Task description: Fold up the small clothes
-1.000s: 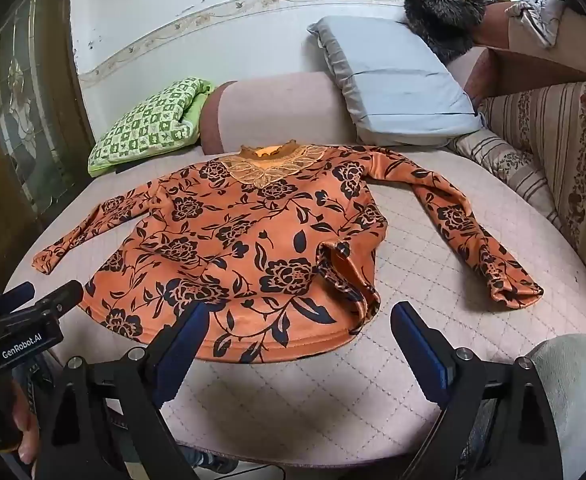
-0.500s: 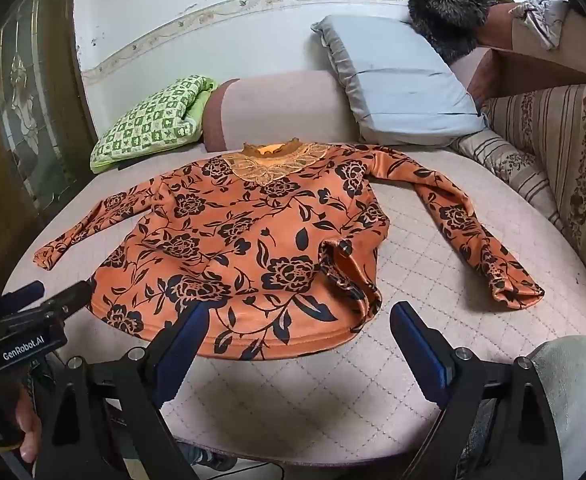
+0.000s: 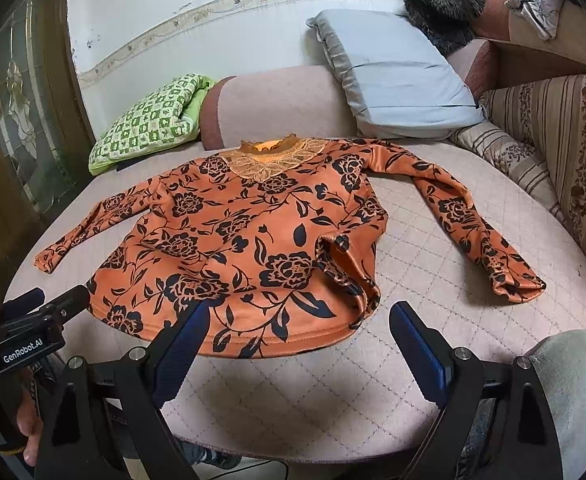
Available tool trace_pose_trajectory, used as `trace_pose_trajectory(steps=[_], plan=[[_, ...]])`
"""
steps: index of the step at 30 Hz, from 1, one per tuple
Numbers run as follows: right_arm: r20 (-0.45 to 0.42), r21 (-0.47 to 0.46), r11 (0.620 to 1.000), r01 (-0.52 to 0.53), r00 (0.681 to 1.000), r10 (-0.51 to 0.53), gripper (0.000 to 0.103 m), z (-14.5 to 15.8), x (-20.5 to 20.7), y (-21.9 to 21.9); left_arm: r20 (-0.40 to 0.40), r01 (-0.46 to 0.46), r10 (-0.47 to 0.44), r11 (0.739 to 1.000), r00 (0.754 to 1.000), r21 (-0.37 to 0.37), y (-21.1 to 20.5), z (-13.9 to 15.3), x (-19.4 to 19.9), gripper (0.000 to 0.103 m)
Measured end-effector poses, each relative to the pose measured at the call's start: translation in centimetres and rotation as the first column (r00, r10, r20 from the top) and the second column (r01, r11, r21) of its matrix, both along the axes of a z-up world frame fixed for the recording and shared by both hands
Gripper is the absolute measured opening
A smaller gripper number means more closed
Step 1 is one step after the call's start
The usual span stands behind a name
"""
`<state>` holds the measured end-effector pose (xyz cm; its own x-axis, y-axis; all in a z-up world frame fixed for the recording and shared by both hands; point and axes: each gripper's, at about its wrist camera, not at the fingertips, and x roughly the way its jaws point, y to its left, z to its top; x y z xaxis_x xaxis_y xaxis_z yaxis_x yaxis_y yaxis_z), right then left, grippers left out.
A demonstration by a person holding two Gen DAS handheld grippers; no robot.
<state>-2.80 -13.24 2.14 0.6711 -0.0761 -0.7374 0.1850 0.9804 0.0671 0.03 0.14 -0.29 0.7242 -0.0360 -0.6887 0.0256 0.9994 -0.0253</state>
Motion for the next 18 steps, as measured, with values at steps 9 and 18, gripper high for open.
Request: trace_pose_trajectory(steps=[9,18], plan=[[0.006,-0.008,1.000,-0.008,1.000,0.008,0.092,0.27,0.01,0.23,-0.002,-0.004,0.004,1.000,1.000,-0.017,0.53,-0.24,0.03,0.097],[-0.006,0.000,1.000,0.000,1.000,0.000,0.092,-0.14,0.10,0.04,-0.005,-0.004,0.004,1.000,1.000,-0.020,0.51,-0.40,0.21,0.097]])
